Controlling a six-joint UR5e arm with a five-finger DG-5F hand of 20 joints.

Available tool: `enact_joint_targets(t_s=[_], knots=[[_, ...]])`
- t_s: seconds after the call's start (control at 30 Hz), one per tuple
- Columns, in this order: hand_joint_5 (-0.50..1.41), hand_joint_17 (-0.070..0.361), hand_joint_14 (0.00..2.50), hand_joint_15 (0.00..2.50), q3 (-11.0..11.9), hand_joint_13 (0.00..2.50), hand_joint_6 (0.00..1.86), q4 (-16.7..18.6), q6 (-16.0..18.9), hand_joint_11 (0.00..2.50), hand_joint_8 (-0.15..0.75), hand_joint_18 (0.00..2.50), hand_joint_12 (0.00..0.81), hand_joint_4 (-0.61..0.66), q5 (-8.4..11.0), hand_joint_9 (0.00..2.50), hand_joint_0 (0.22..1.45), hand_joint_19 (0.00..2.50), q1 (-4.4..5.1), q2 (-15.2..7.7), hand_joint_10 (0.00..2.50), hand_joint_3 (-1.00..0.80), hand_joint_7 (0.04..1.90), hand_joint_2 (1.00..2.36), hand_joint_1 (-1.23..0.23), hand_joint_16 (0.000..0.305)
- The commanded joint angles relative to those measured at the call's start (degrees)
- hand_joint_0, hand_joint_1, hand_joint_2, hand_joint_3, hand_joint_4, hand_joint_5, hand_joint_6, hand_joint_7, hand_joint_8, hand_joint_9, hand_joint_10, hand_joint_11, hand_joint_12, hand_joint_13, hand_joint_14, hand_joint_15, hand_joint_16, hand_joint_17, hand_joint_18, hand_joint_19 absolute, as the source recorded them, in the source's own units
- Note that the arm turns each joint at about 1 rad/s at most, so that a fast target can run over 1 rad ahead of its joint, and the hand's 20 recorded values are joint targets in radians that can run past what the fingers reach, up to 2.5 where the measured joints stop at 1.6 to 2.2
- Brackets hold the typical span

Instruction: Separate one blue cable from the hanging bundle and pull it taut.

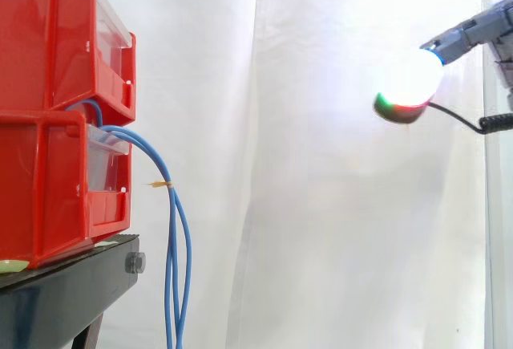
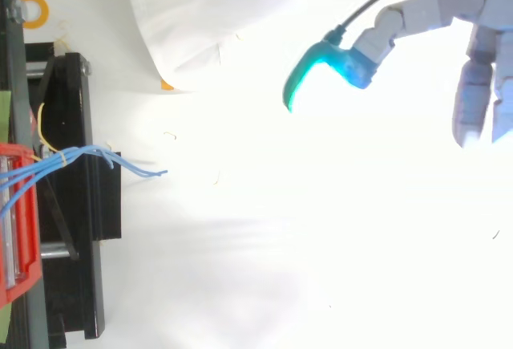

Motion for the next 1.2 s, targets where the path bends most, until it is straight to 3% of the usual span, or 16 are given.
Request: enact_joint_targets(t_s=[0.0,0.03,0.07,0.13,0.33,0.4,0.47,0.57,0.6,0.63,0.7,0.83,0.87,0.97,1.17], knots=[[-0.22,0.195,0.02,0.38,-0.33,1.94,0.5,3.94,-1.39,0.26,0.435,2.5,0.42,0.35,1.37,1.78,0.33,0.09,-0.17,-1.99,0.01,-0.5,0.63,1.0,-0.39,0.087],[-0.22,0.194,0.01,0.38,-0.33,1.94,0.5,3.94,-1.39,0.25,0.433,2.5,0.419,0.35,1.37,1.78,0.33,0.09,-0.17,-1.99,0.01,-0.5,0.63,1.0,-0.39,0.086],[-0.22,0.194,0.01,0.37,-0.33,1.94,0.5,5.43,-1.22,0.25,0.439,2.5,0.424,0.35,2.16,1.78,0.33,0.09,-0.52,-3.92,0.01,-0.5,0.63,1.0,-0.39,0.086],[-0.22,0.194,0.02,0.37,-0.24,1.93,0.5,6.49,-1.13,0.25,0.433,2.5,0.417,0.35,2.08,1.77,0.33,0.09,-0.87,-4.98,0.01,-0.5,0.63,1.0,-0.4,0.086],[-0.22,0.188,0.01,0.37,-0.24,1.91,0.5,12.02,-2.01,0.25,0.431,2.46,0.416,0.34,0.14,1.77,0.33,0.09,-2.28,-6.82,0.01,-0.5,0.63,1.0,-0.4,0.084],[-0.22,0.189,0.01,0.38,-0.33,1.9,0.5,16.15,-4.82,0.24,0.431,2.44,0.413,0.34,-0.12,1.77,0.33,0.1,-2.98,-7.53,0.01,-0.5,0.64,1.0,-0.4,0.084],[-0.22,0.187,0.01,0.37,-0.24,1.9,0.5,17.91,-5.52,0.25,0.425,2.44,0.414,0.34,-0.12,1.77,0.33,0.1,-3.24,-7.7,0.01,-0.5,0.63,1.0,-0.4,0.083],[-0.22,0.185,0.01,0.37,0.02,1.9,0.5,20.46,-5.61,0.25,0.426,2.43,0.414,0.34,-0.3,1.77,0.33,0.11,-4.03,-9.02,0.01,-0.5,0.64,1.0,-0.4,0.082],[-0.22,0.186,0.02,0.37,0.46,1.89,0.5,21.87,-5.35,0.26,0.425,2.43,0.414,0.34,-0.91,1.77,0.33,0.11,-4.65,-10.43,0.01,-0.5,0.64,1.0,-0.4,0.083],[-0.22,0.186,0.01,0.37,1.08,1.89,0.5,22.39,-5.0,0.26,0.426,2.43,0.411,0.34,-1.18,1.77,0.33,0.11,-4.91,-10.95,0.01,-0.5,0.64,1.0,-0.4,0.083],[-0.22,0.184,0.02,0.37,6.7,1.89,0.5,23.27,-1.92,0.26,0.43,2.42,0.408,0.34,-4.69,1.77,0.34,0.12,-6.41,-16.58,0.01,-0.5,0.63,1.0,-0.4,0.082],[-0.22,0.185,0.01,0.38,13.12,1.88,0.5,22.48,-0.08,0.26,0.422,2.41,0.407,0.34,-9.17,1.77,0.34,0.13,-7.02,-21.59,0.01,-0.5,0.64,1.0,-0.4,0.082],[-0.22,0.185,0.01,0.37,16.02,1.89,0.5,21.51,0.28,0.27,0.424,2.41,0.41,0.34,-10.76,1.77,0.34,0.13,-7.11,-23.44,0.01,-0.5,0.64,1.0,-0.4,0.082],[-0.22,0.186,0.01,0.38,18.39,1.88,0.5,19.41,0.28,0.25,0.422,2.4,0.4,0.34,-11.72,1.77,0.34,0.14,-7.11,-24.93,0.01,-0.5,0.64,1.0,-0.39,0.083],[-0.22,0.185,0.01,0.39,18.3,1.88,0.5,17.65,0.1,0.26,0.422,2.39,0.403,0.34,-9.61,1.77,0.34,0.14,-6.76,-24.93,0.01,-0.5,0.64,1.0,-0.4,0.082]])
